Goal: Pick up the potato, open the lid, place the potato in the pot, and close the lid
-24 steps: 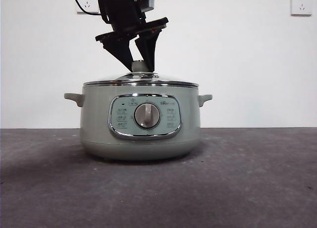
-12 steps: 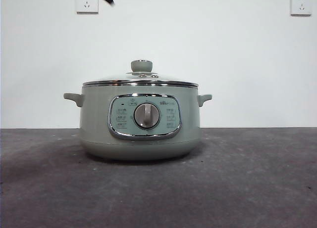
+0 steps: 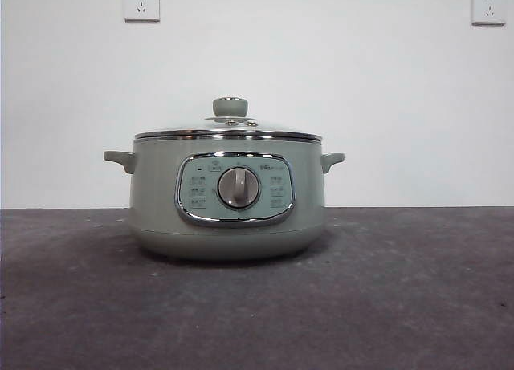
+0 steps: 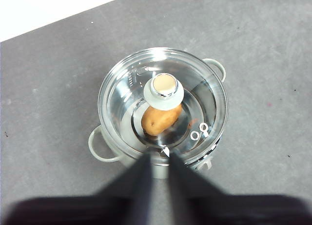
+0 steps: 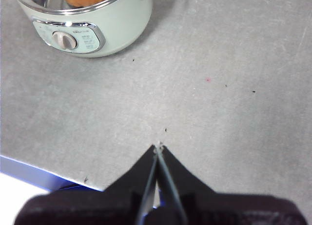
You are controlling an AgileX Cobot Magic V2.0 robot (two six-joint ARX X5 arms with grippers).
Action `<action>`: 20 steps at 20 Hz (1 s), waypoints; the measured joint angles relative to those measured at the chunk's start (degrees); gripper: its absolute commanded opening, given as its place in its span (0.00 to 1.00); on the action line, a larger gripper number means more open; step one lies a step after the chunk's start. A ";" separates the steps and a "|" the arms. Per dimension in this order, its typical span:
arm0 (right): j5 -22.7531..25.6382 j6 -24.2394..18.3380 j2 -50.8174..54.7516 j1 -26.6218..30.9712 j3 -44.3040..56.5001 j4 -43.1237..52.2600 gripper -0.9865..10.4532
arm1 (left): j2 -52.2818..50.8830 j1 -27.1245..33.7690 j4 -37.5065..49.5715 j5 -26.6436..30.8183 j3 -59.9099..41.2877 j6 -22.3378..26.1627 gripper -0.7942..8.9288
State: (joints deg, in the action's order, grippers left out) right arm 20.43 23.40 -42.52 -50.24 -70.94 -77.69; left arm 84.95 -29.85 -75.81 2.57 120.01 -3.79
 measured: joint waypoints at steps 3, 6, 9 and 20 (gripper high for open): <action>0.04 0.00 0.00 0.00 0.00 0.00 0.09 | 0.20 0.00 0.00 0.00 0.00 -0.66 0.08; 0.13 0.00 0.00 0.00 0.00 0.00 0.09 | 0.31 0.39 0.00 0.24 0.00 0.13 0.08; 0.13 0.00 0.00 0.00 0.00 -0.02 0.09 | 0.11 1.51 0.00 1.42 -0.11 6.34 0.08; 0.13 0.00 0.00 0.00 0.00 0.00 0.09 | -43.98 20.79 24.98 7.96 -68.76 11.32 0.08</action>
State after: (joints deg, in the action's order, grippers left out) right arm 20.56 23.40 -42.52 -50.24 -70.94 -77.69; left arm 40.97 -9.06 -50.83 10.52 51.24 7.53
